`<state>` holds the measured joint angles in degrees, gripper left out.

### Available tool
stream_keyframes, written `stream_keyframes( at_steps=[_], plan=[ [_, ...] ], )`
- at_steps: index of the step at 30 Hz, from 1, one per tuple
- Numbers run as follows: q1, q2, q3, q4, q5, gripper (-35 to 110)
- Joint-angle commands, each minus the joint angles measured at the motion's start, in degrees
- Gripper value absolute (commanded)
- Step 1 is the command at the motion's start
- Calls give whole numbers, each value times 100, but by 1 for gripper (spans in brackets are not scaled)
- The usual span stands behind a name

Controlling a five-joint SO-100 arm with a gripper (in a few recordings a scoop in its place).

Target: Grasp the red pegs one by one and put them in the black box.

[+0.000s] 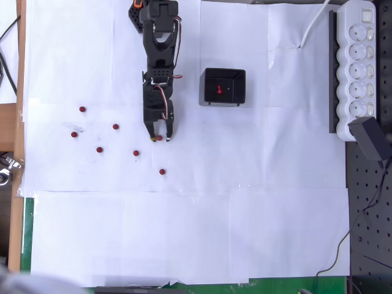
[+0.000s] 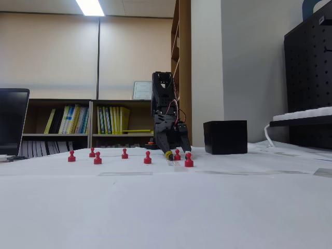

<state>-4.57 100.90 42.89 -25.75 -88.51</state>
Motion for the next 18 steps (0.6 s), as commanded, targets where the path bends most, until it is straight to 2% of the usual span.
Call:
stream_keyframes(
  at_steps=[1,12,18],
  plan=[
    [-53,18,-123,-70,-9,13],
    [-97,-18,-229,-35,18,8],
    [-97,-9,-229,-18,0,0]
  ],
)
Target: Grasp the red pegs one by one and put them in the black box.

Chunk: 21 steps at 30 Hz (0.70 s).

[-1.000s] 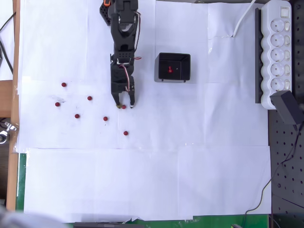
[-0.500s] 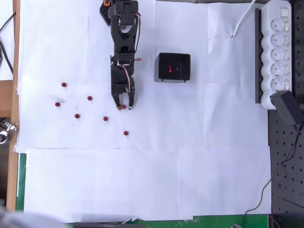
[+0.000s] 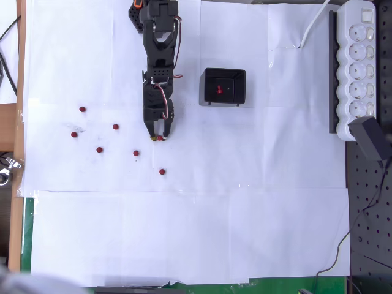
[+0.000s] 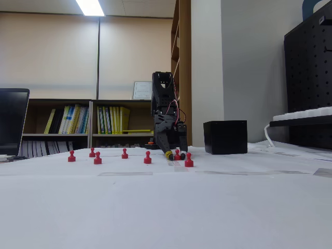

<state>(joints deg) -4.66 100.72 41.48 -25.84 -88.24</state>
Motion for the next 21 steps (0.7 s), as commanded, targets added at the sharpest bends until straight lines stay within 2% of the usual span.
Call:
stream_keyframes(
  at_steps=[1,7,10,15,21],
  plan=[
    [-97,9,-88,-9,-26,0],
    [-97,-44,-79,53,-79,0],
    [-97,-299,70,668,-176,0],
    [-141,-1187,835,3111,-659,0],
    [-483,-2030,2900,6952,-1863,0]
  ],
)
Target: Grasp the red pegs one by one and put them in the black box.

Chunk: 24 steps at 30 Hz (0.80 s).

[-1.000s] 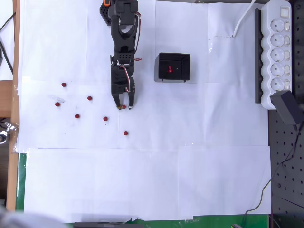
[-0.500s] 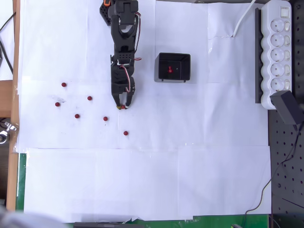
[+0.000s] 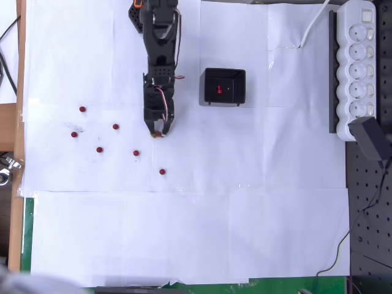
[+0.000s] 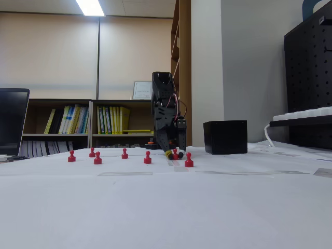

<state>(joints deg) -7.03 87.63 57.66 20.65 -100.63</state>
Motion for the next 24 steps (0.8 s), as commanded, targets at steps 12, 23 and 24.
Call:
stream_keyframes(
  at_steps=[12,23,24],
  plan=[
    [-2074,-1037,5484,7348,-2347,0],
    [-3894,-475,5265,7233,-3437,0],
    [-3955,-378,5106,7066,-3472,0]
  ],
)
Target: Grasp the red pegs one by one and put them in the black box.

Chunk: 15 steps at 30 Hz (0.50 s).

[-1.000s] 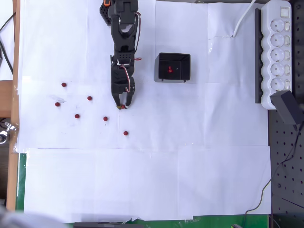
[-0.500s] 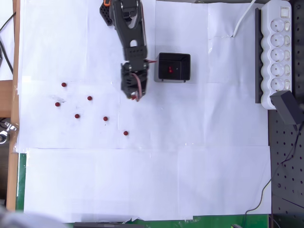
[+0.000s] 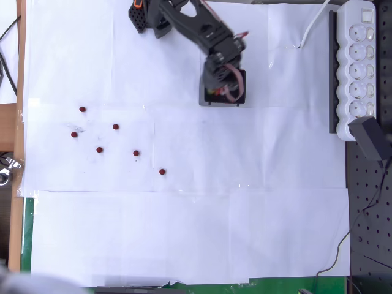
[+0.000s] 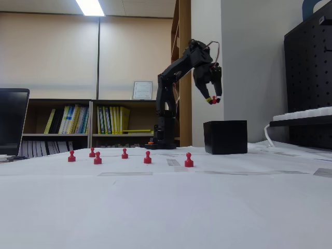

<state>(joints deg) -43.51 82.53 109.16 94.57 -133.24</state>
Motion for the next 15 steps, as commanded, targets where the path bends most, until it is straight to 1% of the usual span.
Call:
stream_keyframes(
  at_steps=[1,7,11,15],
  plan=[
    [-352,220,-229,-492,-237,0],
    [-290,448,-1283,-1564,-272,0],
    [-141,527,-1863,-2197,-53,0],
    [-79,571,-2145,-2443,105,5]
  ],
)
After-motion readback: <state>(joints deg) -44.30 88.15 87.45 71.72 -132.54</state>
